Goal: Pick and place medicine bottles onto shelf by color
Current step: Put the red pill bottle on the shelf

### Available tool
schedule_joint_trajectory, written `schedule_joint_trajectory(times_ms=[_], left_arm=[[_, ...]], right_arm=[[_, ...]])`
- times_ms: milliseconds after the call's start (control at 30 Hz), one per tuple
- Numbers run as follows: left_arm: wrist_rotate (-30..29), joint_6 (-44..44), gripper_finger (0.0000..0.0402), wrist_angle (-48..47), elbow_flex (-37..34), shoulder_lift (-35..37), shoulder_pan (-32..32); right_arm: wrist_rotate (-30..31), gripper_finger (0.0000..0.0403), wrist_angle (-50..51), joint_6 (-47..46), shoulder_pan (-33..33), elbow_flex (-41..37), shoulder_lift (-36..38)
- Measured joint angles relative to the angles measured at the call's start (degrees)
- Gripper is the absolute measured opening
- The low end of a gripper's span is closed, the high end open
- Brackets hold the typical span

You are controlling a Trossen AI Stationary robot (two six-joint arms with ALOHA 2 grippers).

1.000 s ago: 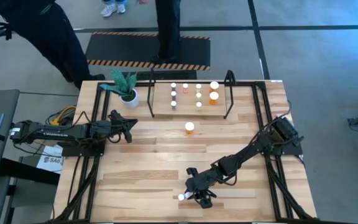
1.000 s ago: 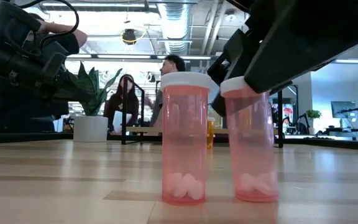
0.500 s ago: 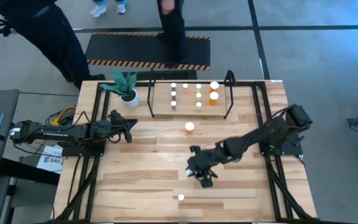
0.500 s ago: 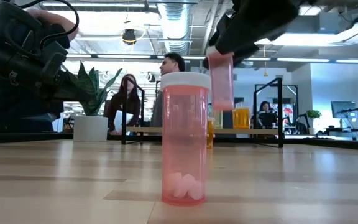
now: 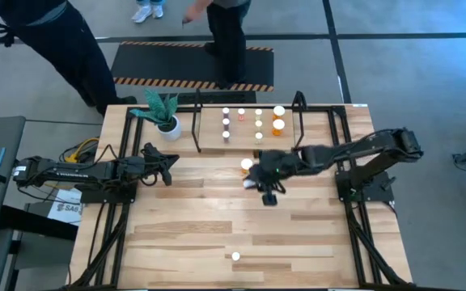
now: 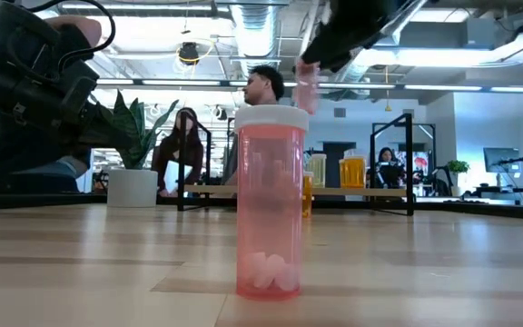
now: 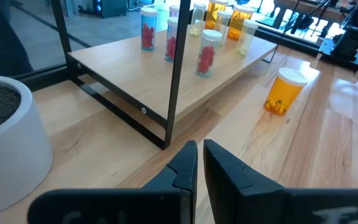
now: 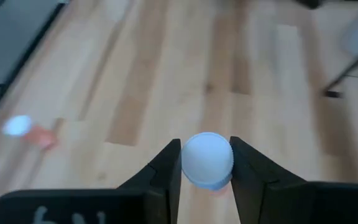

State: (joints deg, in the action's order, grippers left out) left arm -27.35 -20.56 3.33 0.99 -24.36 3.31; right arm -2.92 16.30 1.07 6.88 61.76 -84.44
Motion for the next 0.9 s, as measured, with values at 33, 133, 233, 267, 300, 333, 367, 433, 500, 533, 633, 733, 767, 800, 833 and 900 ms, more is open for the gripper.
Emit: schedule_joint_trajectory(times_ms=[33, 133, 233, 267, 300, 333, 367, 433, 500, 533, 633, 733, 767, 800, 833, 900], left_arm=[[0.0, 0.0, 0.0013, 0.0, 0.0, 0.0, 0.0], [0.0, 0.0, 0.0013, 0.0, 0.0, 0.0, 0.0], [0.0, 0.0, 0.0013, 0.0, 0.0, 0.0, 0.0], [0.0, 0.0, 0.0013, 0.0, 0.0, 0.0, 0.0], [0.0, 0.0, 0.0013, 0.0, 0.0, 0.0, 0.0], [0.0, 0.0, 0.0013, 0.0, 0.0, 0.0, 0.0], [0.0, 0.0, 0.0013, 0.0, 0.0, 0.0, 0.0], [0.0, 0.0, 0.0013, 0.0, 0.0, 0.0, 0.0], [0.0, 0.0, 0.0013, 0.0, 0.0, 0.0, 0.0], [0.0, 0.0, 0.0013, 0.0, 0.0, 0.0, 0.0], [0.0, 0.0, 0.0013, 0.0, 0.0, 0.0, 0.0], [0.1, 0.0, 0.0013, 0.0, 0.0, 0.0, 0.0], [0.1, 0.0, 0.0013, 0.0, 0.0, 0.0, 0.0], [0.1, 0.0, 0.0013, 0.0, 0.0, 0.0, 0.0], [0.1, 0.0, 0.0013, 0.0, 0.0, 0.0, 0.0], [0.1, 0.0, 0.0013, 0.0, 0.0, 0.0, 0.0]], right_arm=[[0.0, 0.0119, -0.6, 1.1, -1.4, 0.0, 0.1], [0.0, 0.0119, -1.9, 3.9, -6.0, 0.0, -0.1], [0.0, 0.0120, -4.5, 6.0, -11.2, 0.0, -0.2], [0.0, 0.0121, -5.5, 6.3, -12.7, 0.0, -0.2], [0.0, 0.0122, -6.1, 6.3, -14.3, 0.0, -0.2], [0.0, 0.0124, -6.7, 6.4, -15.7, 0.0, -0.2], [-0.1, 0.0126, -7.2, 6.4, -17.0, 0.0, -0.2], [-0.1, 0.0129, -7.5, 5.6, -19.0, 0.0, -0.2], [-0.1, 0.0132, -7.7, 4.6, -20.7, 0.0, -1.0], [-0.2, 0.0132, -8.4, 4.5, -21.3, 0.1, -1.9], [-0.2, 0.0132, -10.2, 4.1, -23.0, -0.1, -4.9], [-0.2, 0.0129, -14.4, -1.8, -24.5, 0.0, -8.2], [-0.2, 0.0128, -16.9, -3.8, -25.1, 0.0, -9.6], [-0.3, 0.0128, -17.6, -5.5, -25.7, 0.0, -10.4], [-0.3, 0.0128, -18.5, -6.7, -26.2, -0.1, -11.1], [-0.3, 0.0129, -20.2, -8.4, -27.0, 0.4, -12.3]])
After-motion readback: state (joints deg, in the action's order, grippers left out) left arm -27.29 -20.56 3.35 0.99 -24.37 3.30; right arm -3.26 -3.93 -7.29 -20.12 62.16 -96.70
